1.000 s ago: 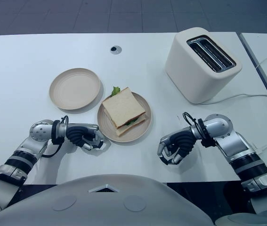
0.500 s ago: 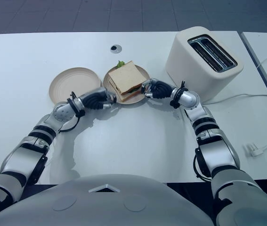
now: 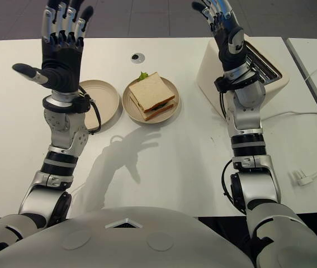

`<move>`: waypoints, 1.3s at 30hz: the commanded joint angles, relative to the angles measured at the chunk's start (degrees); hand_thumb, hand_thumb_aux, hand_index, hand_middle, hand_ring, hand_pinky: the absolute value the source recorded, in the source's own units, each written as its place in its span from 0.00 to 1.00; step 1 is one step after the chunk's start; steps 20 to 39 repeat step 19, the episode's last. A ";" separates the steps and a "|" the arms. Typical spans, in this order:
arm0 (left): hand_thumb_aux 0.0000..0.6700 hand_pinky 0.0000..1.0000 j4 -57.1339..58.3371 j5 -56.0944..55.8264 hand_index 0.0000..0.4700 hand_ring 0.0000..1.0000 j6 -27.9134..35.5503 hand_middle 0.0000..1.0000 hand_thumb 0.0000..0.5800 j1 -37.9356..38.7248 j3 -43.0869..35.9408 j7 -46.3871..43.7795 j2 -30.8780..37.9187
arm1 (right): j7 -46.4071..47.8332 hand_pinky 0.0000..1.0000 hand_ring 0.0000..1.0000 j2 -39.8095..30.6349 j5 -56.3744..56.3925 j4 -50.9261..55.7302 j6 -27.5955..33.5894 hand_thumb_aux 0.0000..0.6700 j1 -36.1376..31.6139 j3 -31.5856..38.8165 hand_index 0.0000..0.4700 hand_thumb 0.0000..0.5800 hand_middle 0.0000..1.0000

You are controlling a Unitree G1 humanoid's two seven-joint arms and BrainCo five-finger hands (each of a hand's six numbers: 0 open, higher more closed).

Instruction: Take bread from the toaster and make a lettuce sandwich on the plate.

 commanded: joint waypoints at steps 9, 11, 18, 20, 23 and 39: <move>0.00 0.00 17.62 2.52 0.00 0.00 8.55 0.00 0.00 -4.79 6.52 -2.11 -6.14 | -3.24 0.00 0.00 5.37 -2.96 -0.83 7.08 0.00 1.29 -2.43 0.00 0.00 0.00; 0.00 0.00 18.90 5.06 0.00 0.00 11.18 0.00 0.00 -5.66 7.51 2.10 -7.86 | -9.92 0.00 0.00 6.54 -9.60 -0.09 10.85 0.00 0.87 -2.49 0.00 0.00 0.00; 0.00 0.00 23.40 13.65 0.00 0.00 11.46 0.00 0.00 -7.22 6.96 6.36 -10.77 | -11.70 0.00 0.00 9.29 -14.87 3.90 15.68 0.00 -0.07 -0.19 0.00 0.00 0.00; 0.00 0.00 23.26 12.40 0.00 0.00 12.93 0.00 0.00 -8.16 7.11 5.01 -10.97 | -11.54 0.00 0.00 9.60 -15.34 5.99 16.23 0.00 -1.01 0.16 0.00 0.00 0.00; 0.00 0.00 23.26 12.40 0.00 0.00 12.93 0.00 0.00 -8.16 7.11 5.01 -10.97 | -11.54 0.00 0.00 9.60 -15.34 5.99 16.23 0.00 -1.01 0.16 0.00 0.00 0.00; 0.00 0.00 23.26 12.40 0.00 0.00 12.93 0.00 0.00 -8.16 7.11 5.01 -10.97 | -11.54 0.00 0.00 9.60 -15.34 5.99 16.23 0.00 -1.01 0.16 0.00 0.00 0.00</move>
